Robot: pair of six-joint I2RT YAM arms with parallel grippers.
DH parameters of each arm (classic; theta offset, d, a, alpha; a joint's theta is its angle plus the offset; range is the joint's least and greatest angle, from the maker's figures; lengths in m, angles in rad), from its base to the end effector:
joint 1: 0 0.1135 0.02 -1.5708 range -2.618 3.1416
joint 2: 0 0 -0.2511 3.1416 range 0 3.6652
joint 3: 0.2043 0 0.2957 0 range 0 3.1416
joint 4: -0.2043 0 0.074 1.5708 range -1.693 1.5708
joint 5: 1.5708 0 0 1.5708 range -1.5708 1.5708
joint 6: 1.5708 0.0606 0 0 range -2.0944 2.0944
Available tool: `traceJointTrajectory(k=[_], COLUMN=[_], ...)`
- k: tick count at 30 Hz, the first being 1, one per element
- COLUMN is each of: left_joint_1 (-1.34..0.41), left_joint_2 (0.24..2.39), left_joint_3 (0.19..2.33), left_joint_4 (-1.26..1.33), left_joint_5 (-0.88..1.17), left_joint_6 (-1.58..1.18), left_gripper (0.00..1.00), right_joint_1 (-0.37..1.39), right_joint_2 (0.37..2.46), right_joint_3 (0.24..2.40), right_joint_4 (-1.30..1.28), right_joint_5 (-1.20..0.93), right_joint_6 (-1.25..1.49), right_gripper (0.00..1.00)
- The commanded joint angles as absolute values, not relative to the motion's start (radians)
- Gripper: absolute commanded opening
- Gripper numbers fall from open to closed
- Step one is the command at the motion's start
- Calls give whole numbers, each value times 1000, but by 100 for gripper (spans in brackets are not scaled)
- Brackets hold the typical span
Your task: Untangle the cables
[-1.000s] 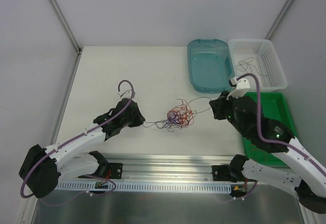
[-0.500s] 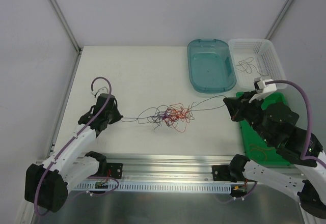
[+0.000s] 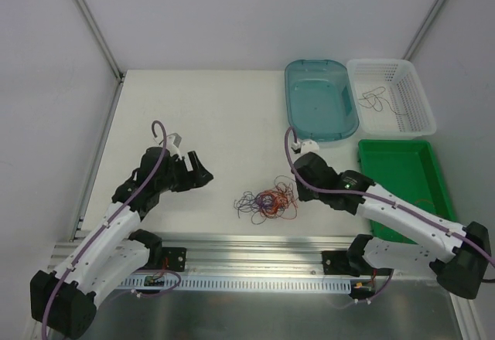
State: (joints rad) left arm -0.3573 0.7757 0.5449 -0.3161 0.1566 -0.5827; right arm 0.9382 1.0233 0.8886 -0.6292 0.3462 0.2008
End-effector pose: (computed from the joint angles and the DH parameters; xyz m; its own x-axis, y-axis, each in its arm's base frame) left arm 0.2315 -0.0965 0.2119 -0.6656 -0.3317 -0.6686 0.1246 0.8339 -0.5377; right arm 0.1815 0.2128 0.2578 -0.5232 -0.3963 -0.7545 -0.5198 0.8499 -0.0860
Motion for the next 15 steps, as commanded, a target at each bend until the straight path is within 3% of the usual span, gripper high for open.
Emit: traceJointTrajectory(k=[1, 5, 9, 11, 15], left_joint_1=[-417, -566, -695, -733, -771], left_joint_2=[776, 908, 1072, 1159, 1268], left_joint_3=[551, 633, 771, 845, 917], left_joint_4=[-262, -247, -241, -241, -241], left_joint_5=[336, 298, 304, 307, 333], left_joint_6=[-546, -473, -347, -318, -350], left_gripper=[83, 85, 84, 83, 79], right_joint_1=[936, 936, 936, 937, 937], right_joint_2=[1000, 963, 865, 801, 716], right_joint_3=[823, 778, 747, 747, 761], right_joint_4=[-635, -698, -683, -670, -663], right_joint_5=[400, 408, 342, 302, 273], right_joint_6=[325, 336, 310, 290, 275], right_gripper=[16, 34, 61, 69, 73])
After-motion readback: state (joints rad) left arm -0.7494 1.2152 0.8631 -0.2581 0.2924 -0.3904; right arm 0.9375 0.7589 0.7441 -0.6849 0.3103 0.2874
